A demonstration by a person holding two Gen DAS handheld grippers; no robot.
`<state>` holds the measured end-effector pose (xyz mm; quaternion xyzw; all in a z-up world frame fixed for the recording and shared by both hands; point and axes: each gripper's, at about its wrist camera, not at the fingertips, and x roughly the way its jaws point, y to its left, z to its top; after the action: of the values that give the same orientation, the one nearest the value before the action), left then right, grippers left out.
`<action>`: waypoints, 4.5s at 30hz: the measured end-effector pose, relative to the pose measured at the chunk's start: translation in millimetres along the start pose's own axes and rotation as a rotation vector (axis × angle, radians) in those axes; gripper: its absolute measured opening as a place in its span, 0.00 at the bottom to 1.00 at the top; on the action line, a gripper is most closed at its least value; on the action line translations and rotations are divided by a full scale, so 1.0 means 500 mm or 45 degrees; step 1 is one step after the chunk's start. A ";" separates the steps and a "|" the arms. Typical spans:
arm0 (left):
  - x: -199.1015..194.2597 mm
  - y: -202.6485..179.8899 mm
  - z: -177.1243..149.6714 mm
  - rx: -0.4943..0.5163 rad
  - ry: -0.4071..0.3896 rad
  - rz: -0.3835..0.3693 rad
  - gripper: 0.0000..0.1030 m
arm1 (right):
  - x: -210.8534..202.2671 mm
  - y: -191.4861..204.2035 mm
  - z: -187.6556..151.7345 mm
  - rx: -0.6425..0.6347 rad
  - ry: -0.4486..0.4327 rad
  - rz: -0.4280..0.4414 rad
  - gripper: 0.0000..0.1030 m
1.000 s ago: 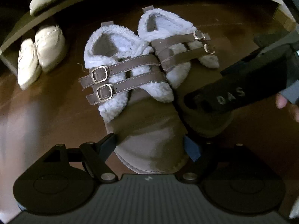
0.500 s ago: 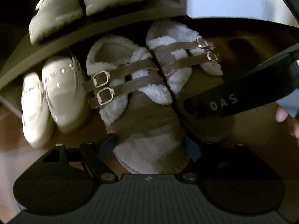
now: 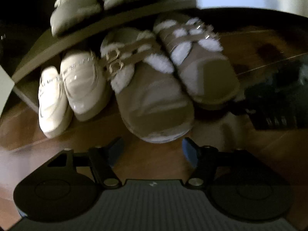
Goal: Organize scattered shoes
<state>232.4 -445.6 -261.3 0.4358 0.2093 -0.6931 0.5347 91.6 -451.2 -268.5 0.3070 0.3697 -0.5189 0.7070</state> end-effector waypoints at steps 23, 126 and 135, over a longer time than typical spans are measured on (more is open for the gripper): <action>0.062 0.035 0.055 -0.053 -0.047 0.078 0.59 | 0.045 -0.026 0.055 -0.087 -0.043 -0.003 0.12; -1.747 0.140 0.162 -0.748 0.043 0.228 0.87 | -1.755 0.324 0.176 0.281 -0.352 -0.077 0.99; -1.778 0.140 0.162 -0.733 0.001 0.295 0.87 | -1.778 0.335 0.187 0.292 -0.355 -0.083 0.99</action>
<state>309.5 -33.8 530.3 0.2879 0.3461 -0.5396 0.7115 104.1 -31.3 538.4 0.2984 0.2161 -0.6177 0.6947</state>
